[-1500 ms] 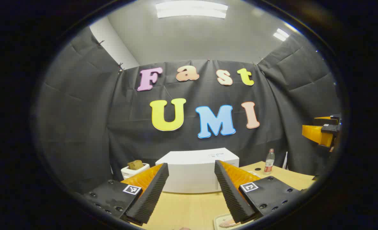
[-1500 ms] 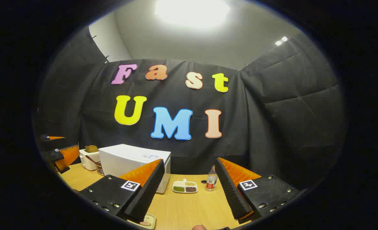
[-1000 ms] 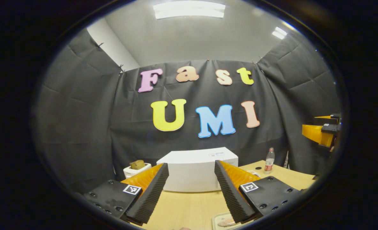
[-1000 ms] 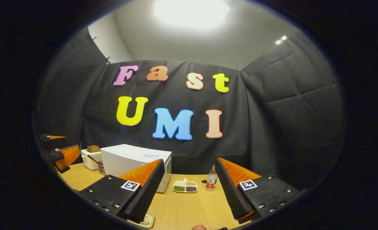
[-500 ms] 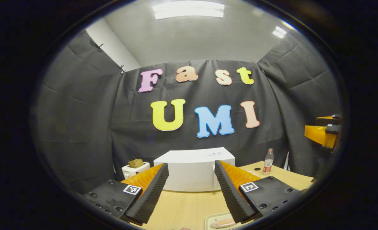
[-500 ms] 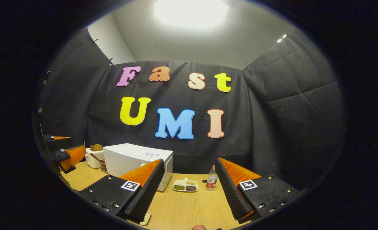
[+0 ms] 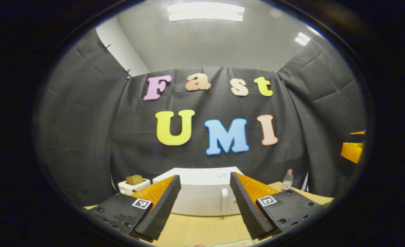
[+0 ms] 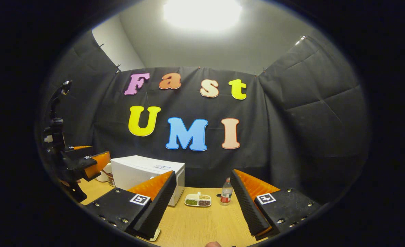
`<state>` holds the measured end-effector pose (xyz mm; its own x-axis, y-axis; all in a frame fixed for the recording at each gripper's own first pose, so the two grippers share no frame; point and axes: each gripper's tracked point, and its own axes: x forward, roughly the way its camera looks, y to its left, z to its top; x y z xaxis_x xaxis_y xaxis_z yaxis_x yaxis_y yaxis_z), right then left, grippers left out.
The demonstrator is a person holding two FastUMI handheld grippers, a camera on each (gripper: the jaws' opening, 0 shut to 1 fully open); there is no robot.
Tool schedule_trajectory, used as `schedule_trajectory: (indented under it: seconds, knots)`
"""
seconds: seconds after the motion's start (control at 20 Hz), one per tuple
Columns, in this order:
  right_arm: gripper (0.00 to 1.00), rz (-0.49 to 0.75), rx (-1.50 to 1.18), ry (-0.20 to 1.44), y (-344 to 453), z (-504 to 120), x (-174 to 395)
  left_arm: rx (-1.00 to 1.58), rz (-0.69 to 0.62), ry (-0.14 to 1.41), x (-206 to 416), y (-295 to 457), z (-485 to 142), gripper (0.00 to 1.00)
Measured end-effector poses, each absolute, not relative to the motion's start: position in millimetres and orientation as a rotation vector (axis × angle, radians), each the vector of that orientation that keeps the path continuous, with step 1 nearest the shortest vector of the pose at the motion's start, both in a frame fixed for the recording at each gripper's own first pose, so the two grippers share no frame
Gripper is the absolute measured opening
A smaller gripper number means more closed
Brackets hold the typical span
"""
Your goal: Open the microwave oven with the left hand, put the food in, and close the microwave oven.
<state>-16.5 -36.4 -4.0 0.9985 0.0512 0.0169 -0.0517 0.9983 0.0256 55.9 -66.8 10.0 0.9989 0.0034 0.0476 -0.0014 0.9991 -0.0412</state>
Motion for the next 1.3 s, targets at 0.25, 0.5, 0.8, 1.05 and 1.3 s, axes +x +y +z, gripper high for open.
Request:
schedule_trajectory:
  seconds: [0.25, 0.5, 0.8, 1.05, 1.3]
  knots:
    - [0.97, -0.034, 0.036, -0.007, -39.9, -5.7, -2.6, -0.074, -0.054, -0.031, 107.8, -77.5, -6.3, 1.0]
    - [0.97, -0.115, 0.027, 0.014, -45.7, -8.1, 5.8, -0.039, -0.103, -0.004, 151.1, -91.5, -38.6, 0.96]
    - [0.97, -0.197, -0.005, 0.046, -53.6, -12.3, 13.5, -0.04, -0.145, 0.068, 196.6, -113.4, -90.9, 0.97]
    - [0.97, -0.252, -0.033, 0.045, -55.5, -9.6, 18.5, -0.014, -0.17, 0.116, 228.9, -130.1, -130.4, 0.98]
    - [0.97, -0.288, -0.061, 0.059, -53.0, -9.1, 22.1, -0.012, -0.18, 0.212, 257.0, -141.1, -183.8, 0.97]
